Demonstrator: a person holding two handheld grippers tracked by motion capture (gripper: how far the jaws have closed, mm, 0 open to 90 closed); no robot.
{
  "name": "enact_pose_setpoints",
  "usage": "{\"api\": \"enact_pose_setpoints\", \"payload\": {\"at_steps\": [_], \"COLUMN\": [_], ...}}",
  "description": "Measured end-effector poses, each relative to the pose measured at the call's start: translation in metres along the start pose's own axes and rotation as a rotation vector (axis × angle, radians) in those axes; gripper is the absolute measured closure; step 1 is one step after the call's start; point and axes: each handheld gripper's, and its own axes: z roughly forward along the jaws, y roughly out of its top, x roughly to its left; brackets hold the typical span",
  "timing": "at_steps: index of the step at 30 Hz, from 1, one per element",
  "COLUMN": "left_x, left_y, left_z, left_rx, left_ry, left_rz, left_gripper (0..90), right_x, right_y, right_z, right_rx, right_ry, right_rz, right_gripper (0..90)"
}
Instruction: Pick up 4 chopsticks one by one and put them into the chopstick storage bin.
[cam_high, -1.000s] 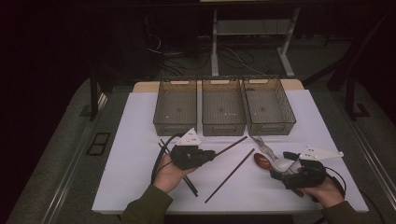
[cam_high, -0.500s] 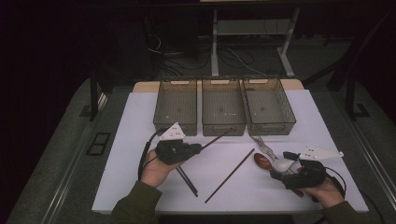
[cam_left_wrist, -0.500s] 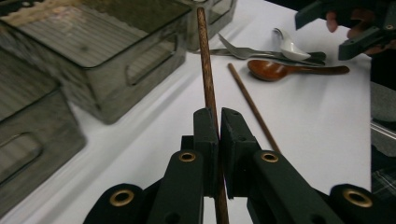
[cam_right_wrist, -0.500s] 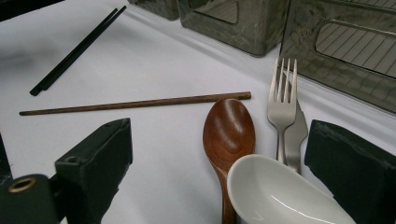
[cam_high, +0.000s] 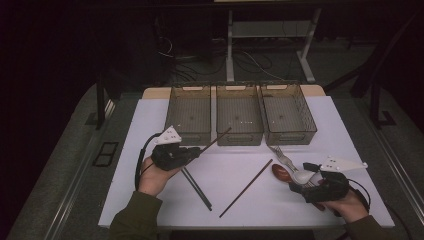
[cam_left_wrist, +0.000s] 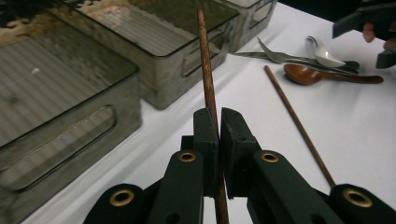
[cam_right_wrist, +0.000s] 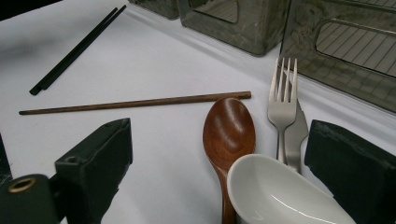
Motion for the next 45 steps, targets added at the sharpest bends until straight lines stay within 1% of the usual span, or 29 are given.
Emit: {"api": "enact_pose_setpoints", "payload": {"at_steps": [9,17,24,30,33,38,45], "left_x": [0.013,0.023,0.032,0.043,0.047,0.054,0.068], "left_y": [-0.003,-0.005,-0.003,0.000,0.000,0.005,0.018], "left_z": [-0.010,-0.016,-0.016,-0.017,-0.016,-0.012,-0.007], "left_rx": [-0.019,-0.024,-0.022,-0.023,-0.026,-0.029,-0.036], "left_ry": [0.033,0.062,0.100,0.133,0.141,0.148,0.163], "left_rz": [-0.033,-0.051,-0.049,-0.046,-0.049,-0.052,-0.060], "left_gripper": [84.5,84.5,84.5,84.5,84.5,84.5,84.5], "right_x": [0.000,0.000,0.000,0.000,-0.001,-0.001,-0.002], "right_y": [0.000,0.000,0.000,0.000,0.000,0.000,0.000], "right_z": [0.000,0.000,0.000,0.000,0.001,0.002,0.001], "right_rx": [0.000,0.001,0.003,0.003,0.003,0.005,0.007], "right_ry": [0.002,0.003,0.003,0.002,0.001,0.000,-0.003], "right_rz": [0.000,0.001,0.005,0.005,0.001,0.002,0.009], "right_gripper": [7.3,7.3,7.3,7.3,7.3,7.3,7.3]}}
